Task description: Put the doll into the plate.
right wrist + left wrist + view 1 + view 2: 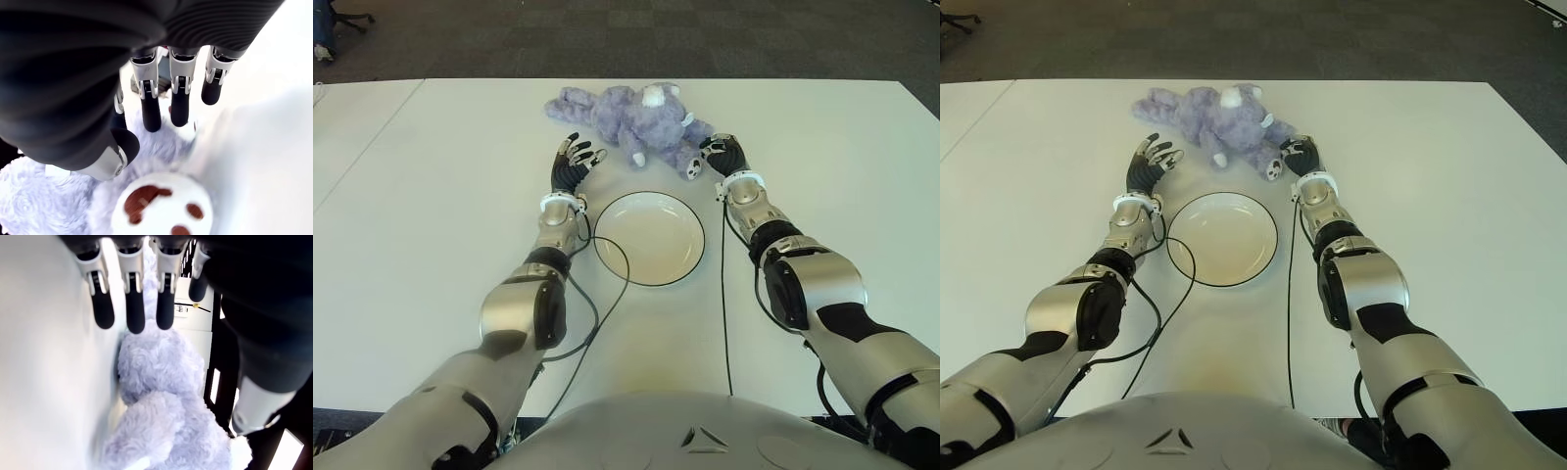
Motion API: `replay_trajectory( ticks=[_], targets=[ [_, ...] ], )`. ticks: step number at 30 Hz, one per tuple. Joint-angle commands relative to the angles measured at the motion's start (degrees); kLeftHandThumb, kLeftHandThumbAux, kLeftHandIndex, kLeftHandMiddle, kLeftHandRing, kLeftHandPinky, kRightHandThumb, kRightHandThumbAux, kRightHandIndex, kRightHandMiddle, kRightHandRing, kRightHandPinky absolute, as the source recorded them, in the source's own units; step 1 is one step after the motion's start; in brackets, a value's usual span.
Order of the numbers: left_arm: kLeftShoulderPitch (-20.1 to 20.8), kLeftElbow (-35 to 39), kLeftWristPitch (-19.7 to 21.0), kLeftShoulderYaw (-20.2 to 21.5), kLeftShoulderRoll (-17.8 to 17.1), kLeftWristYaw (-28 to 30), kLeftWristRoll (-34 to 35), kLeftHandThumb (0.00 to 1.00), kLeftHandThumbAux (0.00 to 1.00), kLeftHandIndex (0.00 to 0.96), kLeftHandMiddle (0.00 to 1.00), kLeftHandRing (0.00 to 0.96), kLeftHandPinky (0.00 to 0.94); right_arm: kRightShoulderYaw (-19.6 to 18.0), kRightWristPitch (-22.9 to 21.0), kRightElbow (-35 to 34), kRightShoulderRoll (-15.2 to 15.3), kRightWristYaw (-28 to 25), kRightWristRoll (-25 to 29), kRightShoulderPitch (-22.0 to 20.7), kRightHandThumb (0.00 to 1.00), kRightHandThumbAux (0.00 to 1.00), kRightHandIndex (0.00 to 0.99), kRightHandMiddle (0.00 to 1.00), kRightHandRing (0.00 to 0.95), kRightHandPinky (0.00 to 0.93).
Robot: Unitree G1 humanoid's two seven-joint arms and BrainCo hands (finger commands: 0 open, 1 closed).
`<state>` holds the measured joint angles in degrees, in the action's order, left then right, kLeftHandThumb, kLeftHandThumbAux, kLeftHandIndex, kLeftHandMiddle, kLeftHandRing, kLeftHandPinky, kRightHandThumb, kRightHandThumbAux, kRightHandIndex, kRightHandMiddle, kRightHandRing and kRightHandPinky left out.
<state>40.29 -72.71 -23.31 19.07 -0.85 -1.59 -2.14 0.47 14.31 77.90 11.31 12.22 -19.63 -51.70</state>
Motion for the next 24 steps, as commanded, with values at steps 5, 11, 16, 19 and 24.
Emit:
replay_trajectory(
  ticks=[5, 11, 16, 19, 24],
  targets=[
    [-7.78, -5.49, 6.32, 0.56, 1.71, -1.27, 0.57, 0.000, 0.726, 0.133, 0.241, 0.256, 0.256, 10.04, -0.69, 1.35, 4.91, 1.71, -10.30, 2.82, 0.685, 0.739, 0.396, 0.133, 0.138, 0.205],
    [-7.81, -5.46, 6.11, 0.76, 2.22, -1.37, 0.80, 0.000, 0.736, 0.146, 0.253, 0.266, 0.269, 15.70, -0.04, 1.68, 8.37, 3.69, -15.95, 4.67, 0.695, 0.736, 0.397, 0.129, 0.132, 0.190],
    [-7.96, -5.40, 5.28, 0.71, 2.66, -1.54, 0.72, 0.000, 0.727, 0.136, 0.245, 0.260, 0.263, 18.25, -0.55, 1.91, 10.30, 4.17, -18.16, 4.91, 0.700, 0.734, 0.398, 0.124, 0.125, 0.178],
    [-8.06, -5.37, 4.96, 0.71, 2.88, -1.45, 0.76, 0.000, 0.727, 0.136, 0.246, 0.261, 0.265, 18.92, -0.80, 1.96, 10.81, 4.22, -18.60, 4.83, 0.700, 0.734, 0.398, 0.121, 0.121, 0.177],
    [-8.00, -5.42, 5.23, 0.96, 3.27, -1.88, 0.98, 0.000, 0.713, 0.118, 0.236, 0.255, 0.260, 20.24, -1.69, 2.00, 13.23, 4.07, -19.64, 4.61, 0.702, 0.732, 0.398, 0.104, 0.109, 0.165]
  ],
)
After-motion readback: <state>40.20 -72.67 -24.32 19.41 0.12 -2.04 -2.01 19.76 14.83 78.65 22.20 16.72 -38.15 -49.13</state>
